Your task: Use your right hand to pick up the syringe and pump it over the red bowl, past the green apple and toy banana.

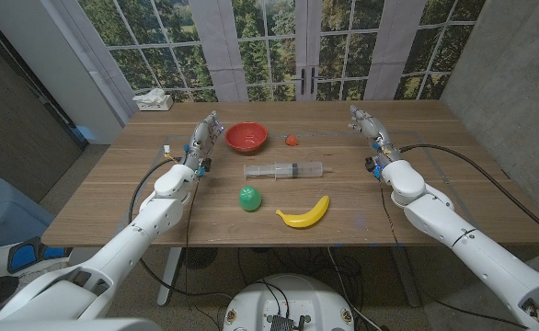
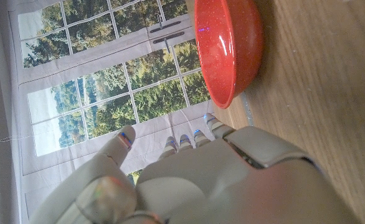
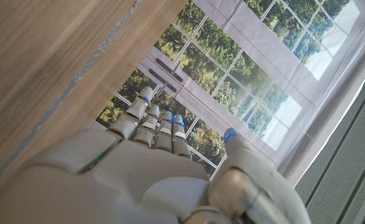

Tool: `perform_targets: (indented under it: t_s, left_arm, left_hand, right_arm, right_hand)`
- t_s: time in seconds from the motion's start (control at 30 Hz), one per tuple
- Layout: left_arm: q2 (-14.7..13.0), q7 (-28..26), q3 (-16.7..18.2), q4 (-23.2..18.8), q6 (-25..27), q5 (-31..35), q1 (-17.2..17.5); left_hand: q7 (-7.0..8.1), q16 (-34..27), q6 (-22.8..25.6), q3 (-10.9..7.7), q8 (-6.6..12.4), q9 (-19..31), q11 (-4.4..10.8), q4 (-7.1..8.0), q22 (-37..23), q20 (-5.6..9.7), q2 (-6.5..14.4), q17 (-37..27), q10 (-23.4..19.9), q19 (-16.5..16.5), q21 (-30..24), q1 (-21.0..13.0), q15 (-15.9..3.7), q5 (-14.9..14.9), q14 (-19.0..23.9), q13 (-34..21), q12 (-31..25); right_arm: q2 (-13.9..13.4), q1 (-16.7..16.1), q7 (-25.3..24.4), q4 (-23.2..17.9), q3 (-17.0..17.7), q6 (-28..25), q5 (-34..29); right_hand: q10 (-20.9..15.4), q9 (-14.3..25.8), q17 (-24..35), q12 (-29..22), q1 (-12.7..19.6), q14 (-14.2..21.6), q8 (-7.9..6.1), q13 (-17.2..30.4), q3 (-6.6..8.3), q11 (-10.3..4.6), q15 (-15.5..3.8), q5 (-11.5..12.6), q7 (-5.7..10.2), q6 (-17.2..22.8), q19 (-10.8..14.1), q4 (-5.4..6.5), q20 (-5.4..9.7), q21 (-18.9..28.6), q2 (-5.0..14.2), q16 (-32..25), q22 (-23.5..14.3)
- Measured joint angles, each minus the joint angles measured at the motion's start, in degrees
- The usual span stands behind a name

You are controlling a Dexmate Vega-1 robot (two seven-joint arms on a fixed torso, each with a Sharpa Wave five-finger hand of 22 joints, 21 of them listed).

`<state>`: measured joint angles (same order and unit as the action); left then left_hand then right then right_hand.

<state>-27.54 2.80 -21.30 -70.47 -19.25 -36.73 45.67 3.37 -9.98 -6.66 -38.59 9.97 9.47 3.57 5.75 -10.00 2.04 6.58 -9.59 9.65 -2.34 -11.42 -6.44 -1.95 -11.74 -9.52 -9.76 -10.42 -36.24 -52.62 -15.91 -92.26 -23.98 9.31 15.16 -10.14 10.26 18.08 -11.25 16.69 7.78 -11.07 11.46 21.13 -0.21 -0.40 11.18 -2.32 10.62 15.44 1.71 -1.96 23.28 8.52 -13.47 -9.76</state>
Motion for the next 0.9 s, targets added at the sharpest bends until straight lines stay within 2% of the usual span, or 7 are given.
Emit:
perform_targets:
  t_s: [0.3, 0.9]
  left_arm:
    - [-0.2, 0.1, 0.0, 0.0, -0.2, 0.1, 0.2]
    - [-0.4, 0.5, 0.0, -0.1, -0.7, 0.2, 0.4]
  left_hand:
    - [0.0, 0.0, 0.0, 0.0, 0.0, 0.0, 0.0, 0.0, 0.0, 0.0, 0.0, 0.0, 0.0, 0.0, 0.0, 0.0, 0.0, 0.0, 0.0, 0.0, 0.0]
    - [0.0, 0.0, 0.0, 0.0, 0.0, 0.0, -0.21, 0.0, 0.0, 0.0, 0.0, 0.0, 0.2, 0.0, 0.0, 0.0, 0.0, 0.0, 0.0, 0.0, 0.0]
  right_arm:
    - [-1.6, -0.7, -1.8, -4.4, -0.7, -4.6, -4.1]
    - [-4.2, -1.7, -2.9, -11.6, -2.0, -11.6, -9.8]
  right_hand:
    - [0.0, 0.0, 0.0, 0.0, 0.8, 0.0, 0.0, 0.0, 0.15, 0.0, 0.0, 0.0, 0.0, 0.0, 0.1, -0.61, 0.1, -0.4, 0.01, 0.0, 0.0]
    - [0.0, 0.0, 0.0, 0.0, 0.7, 0.0, 0.0, 0.0, 0.15, 0.0, -0.01, -0.4, -0.01, 0.0, 0.4, -1.09, 0.42, -0.9, 0.01, 0.0, 0.0]
